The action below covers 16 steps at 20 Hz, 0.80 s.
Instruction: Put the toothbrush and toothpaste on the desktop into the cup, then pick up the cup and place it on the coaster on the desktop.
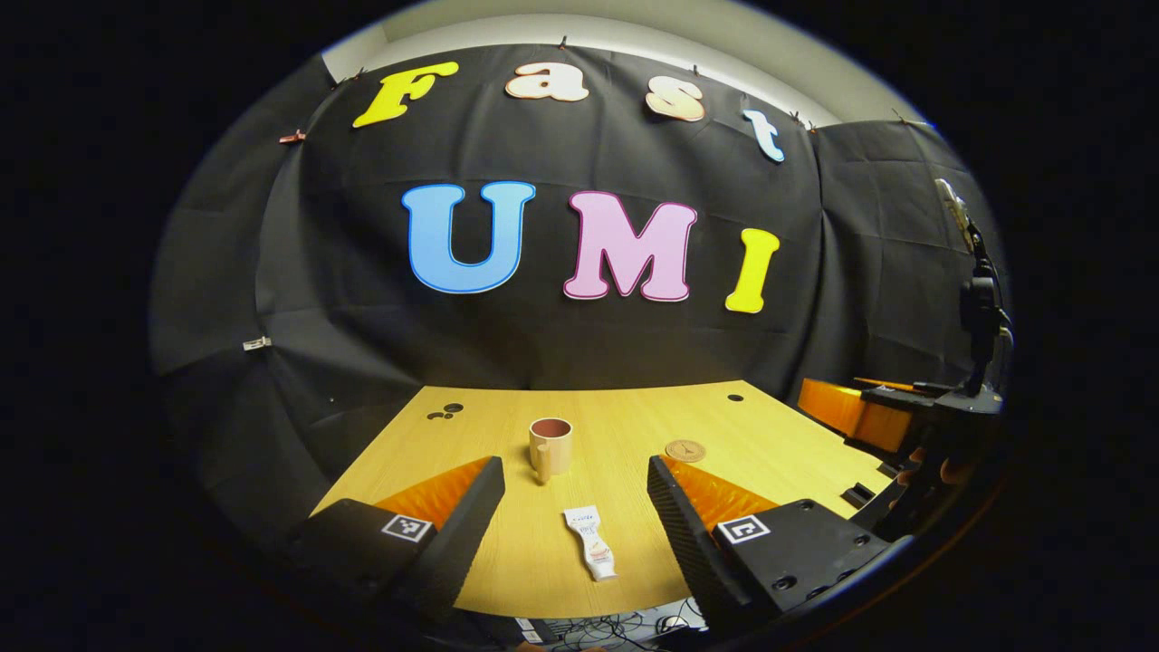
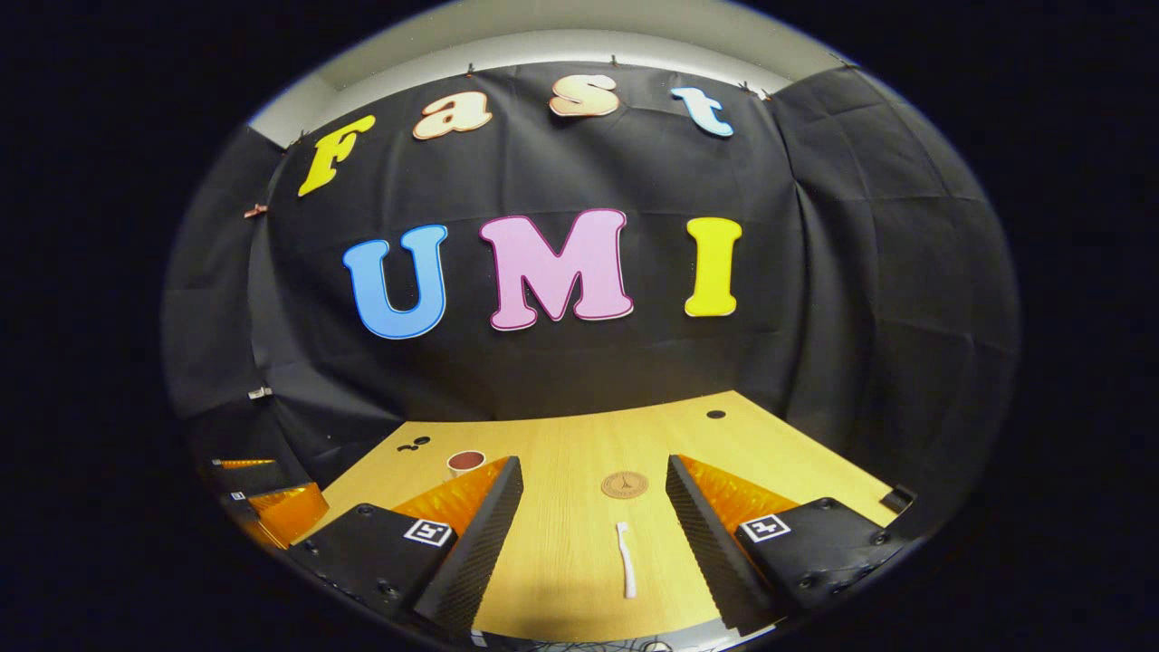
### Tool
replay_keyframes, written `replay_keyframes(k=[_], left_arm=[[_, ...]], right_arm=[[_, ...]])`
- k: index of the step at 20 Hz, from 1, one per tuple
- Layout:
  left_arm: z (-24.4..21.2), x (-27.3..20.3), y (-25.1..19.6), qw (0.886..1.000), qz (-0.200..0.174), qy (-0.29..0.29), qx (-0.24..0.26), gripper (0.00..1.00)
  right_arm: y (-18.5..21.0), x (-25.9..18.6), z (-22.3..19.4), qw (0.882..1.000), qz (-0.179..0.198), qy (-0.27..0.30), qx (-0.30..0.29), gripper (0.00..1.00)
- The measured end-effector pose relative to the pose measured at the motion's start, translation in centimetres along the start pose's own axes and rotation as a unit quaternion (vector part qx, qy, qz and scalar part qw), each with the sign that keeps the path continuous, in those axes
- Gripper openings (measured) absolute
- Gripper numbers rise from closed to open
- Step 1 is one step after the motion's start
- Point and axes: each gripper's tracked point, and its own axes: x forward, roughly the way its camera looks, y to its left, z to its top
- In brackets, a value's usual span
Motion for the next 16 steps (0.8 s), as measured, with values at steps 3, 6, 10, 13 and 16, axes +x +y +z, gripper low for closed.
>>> replay_keyframes(k=[3,6,10,13,16], left_arm=[[-0.8,2.5,0.1,1.0,0.008,0.021,-0.008,0.98],[-2.7,5.0,-0.1,0.997,0.015,0.066,-0.043,0.98],[-6.3,8.8,0.0,0.99,0.04,0.119,-0.058,0.98],[-9.6,11.0,0.1,0.982,0.063,0.168,-0.064,0.98],[-12.6,13.5,-0.3,0.974,0.068,0.207,-0.061,0.98]], right_arm=[[-0.4,1.8,-0.2,1.0,0.009,0.013,-0.004,0.98],[-0.8,3.6,-0.3,0.999,0.025,0.021,-0.012,0.98],[-1.6,6.4,-1.0,0.998,0.05,0.041,-0.013,0.98],[-2.8,8.6,-1.2,0.997,0.063,0.049,-0.012,0.98],[-4.0,10.6,-2.7,0.995,0.077,0.067,-0.008,0.98]])
